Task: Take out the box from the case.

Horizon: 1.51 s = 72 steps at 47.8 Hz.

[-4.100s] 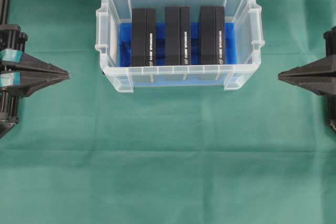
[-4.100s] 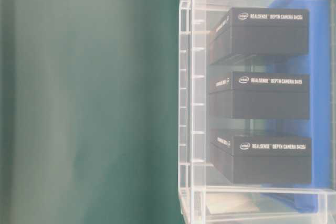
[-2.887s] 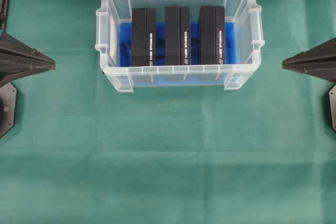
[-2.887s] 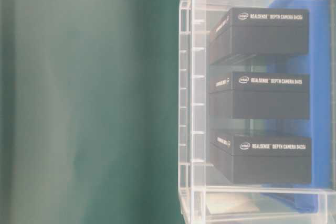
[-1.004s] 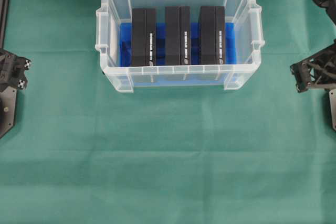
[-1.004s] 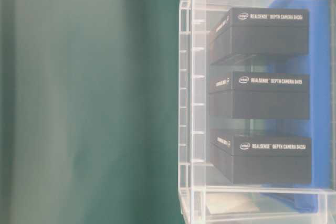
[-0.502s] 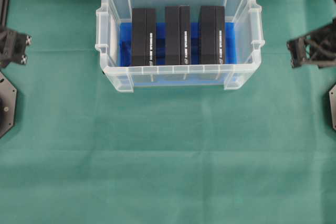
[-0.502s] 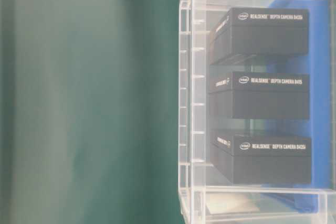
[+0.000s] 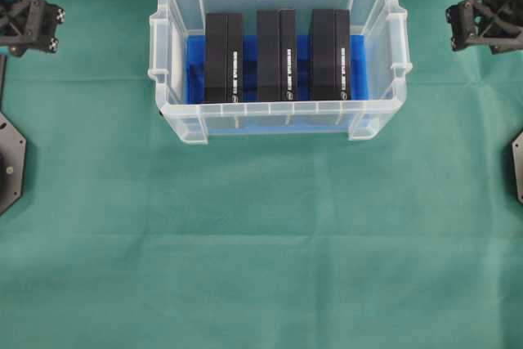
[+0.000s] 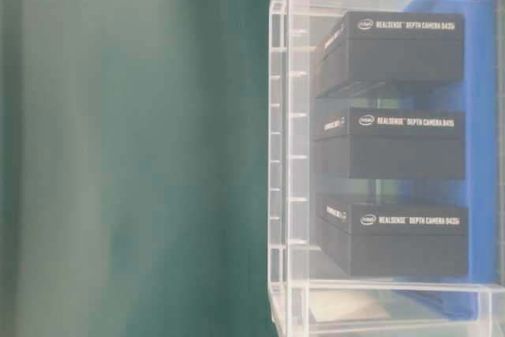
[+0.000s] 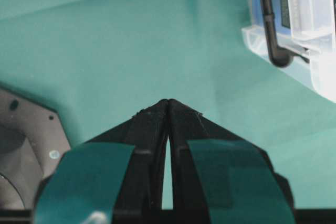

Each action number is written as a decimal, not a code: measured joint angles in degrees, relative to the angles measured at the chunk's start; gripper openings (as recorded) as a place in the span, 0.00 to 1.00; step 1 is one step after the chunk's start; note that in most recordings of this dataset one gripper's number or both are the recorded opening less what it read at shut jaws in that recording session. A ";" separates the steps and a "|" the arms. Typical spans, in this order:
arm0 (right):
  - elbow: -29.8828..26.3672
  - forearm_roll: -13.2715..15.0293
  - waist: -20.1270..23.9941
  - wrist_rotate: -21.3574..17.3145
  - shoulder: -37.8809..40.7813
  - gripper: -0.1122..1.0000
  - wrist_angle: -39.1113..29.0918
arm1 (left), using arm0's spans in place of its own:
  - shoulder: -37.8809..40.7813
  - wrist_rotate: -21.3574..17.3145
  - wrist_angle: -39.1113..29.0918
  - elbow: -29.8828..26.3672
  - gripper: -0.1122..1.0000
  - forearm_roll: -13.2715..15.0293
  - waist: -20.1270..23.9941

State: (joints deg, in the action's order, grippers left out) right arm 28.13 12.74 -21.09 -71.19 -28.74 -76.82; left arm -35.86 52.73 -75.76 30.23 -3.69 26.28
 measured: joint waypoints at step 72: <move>0.53 1.41 -0.18 -1.14 0.26 0.95 0.44 | -0.44 2.99 -0.44 0.00 0.95 0.70 0.09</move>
State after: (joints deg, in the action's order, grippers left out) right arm 28.65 14.15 -21.27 -72.33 -28.48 -76.38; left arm -36.30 55.72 -76.20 30.23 -2.99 26.37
